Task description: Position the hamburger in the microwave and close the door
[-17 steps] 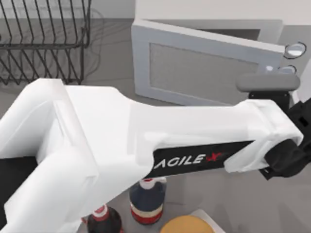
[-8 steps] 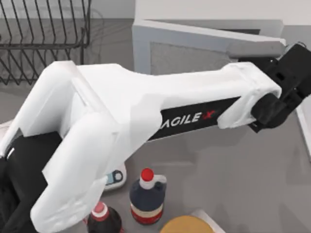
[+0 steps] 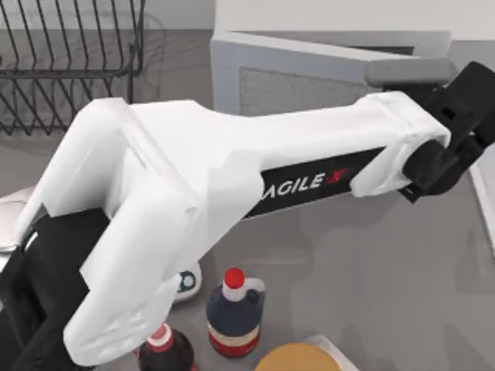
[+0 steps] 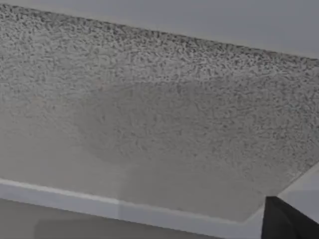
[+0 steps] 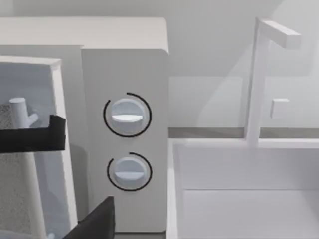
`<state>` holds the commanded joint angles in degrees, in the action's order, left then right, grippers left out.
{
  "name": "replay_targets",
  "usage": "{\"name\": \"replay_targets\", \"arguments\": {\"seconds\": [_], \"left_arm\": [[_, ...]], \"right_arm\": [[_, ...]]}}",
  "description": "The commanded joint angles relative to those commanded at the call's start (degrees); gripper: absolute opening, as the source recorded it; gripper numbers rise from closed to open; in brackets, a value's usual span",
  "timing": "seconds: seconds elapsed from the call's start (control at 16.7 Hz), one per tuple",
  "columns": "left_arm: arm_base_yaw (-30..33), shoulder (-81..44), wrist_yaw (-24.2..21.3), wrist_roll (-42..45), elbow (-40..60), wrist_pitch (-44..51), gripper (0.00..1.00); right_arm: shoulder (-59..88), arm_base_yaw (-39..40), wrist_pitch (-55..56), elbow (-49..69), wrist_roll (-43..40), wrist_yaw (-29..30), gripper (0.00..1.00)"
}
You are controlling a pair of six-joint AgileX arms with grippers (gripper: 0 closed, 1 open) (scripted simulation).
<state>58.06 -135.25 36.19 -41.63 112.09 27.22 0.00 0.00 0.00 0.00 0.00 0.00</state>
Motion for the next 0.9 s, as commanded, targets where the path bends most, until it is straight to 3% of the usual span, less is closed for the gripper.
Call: {"name": "replay_targets", "arguments": {"seconds": [0.9], "left_arm": [[-7.4,-16.3,-5.5,6.7,27.3,7.4,0.00]], "right_arm": [[0.0,0.0,0.0,0.0,0.0,0.0,1.00]]}}
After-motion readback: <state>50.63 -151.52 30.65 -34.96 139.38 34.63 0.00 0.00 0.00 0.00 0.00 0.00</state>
